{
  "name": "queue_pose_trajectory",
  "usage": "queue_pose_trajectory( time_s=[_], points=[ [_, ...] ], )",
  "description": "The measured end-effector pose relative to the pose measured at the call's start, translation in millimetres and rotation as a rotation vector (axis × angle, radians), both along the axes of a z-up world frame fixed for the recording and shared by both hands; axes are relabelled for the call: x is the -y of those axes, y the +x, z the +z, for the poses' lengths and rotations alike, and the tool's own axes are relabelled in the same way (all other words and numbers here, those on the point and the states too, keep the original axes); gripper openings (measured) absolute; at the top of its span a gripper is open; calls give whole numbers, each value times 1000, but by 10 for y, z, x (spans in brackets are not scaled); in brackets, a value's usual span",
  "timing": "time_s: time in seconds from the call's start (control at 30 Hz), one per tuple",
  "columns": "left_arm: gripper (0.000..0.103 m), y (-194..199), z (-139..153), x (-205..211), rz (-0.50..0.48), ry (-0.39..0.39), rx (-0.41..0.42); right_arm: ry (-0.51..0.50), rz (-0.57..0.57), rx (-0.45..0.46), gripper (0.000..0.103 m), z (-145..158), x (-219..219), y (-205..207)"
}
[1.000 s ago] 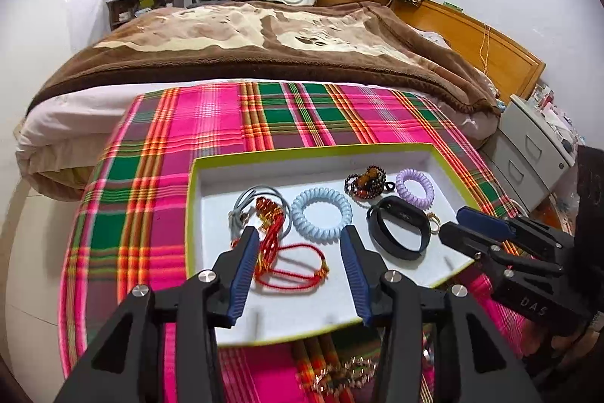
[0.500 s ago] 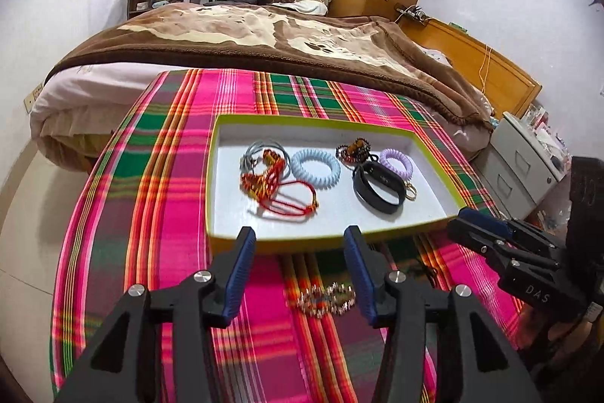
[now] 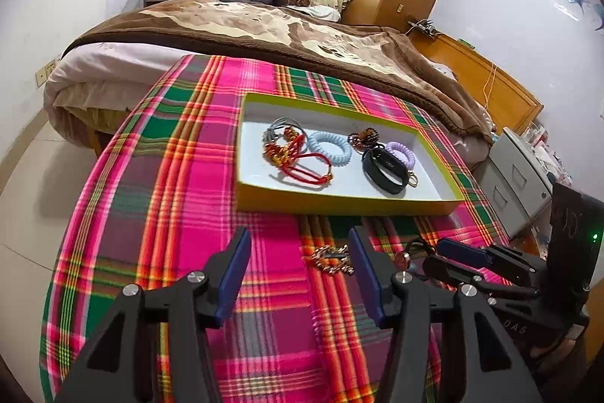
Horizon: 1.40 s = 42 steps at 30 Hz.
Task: Organize jewelry
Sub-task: 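Withdraw both tools and close the right tool on the black teal-bead cord, then grasp the gold chain bracelet with the left tool and lift it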
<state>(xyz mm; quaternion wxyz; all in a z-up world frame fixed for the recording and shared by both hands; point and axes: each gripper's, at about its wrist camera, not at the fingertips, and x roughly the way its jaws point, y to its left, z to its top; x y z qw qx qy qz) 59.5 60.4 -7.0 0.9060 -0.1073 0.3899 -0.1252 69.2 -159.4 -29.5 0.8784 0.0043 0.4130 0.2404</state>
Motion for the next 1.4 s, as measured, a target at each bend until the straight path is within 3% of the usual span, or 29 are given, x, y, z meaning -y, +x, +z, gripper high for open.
queue_pose_trajectory(
  time_s=[0.6,0.7,1.4],
  points=[
    [58,-105,-139,-199,27,-10,-28,-176,20,-7,38,-204,-323,41],
    [58,-102,-146,-151,4,-11,-27,-185,11,-2,17,-208,-324,33],
    [58,277,-282,446,-191,78,-74,-76,-99,46,16,68,131,-214]
  ],
)
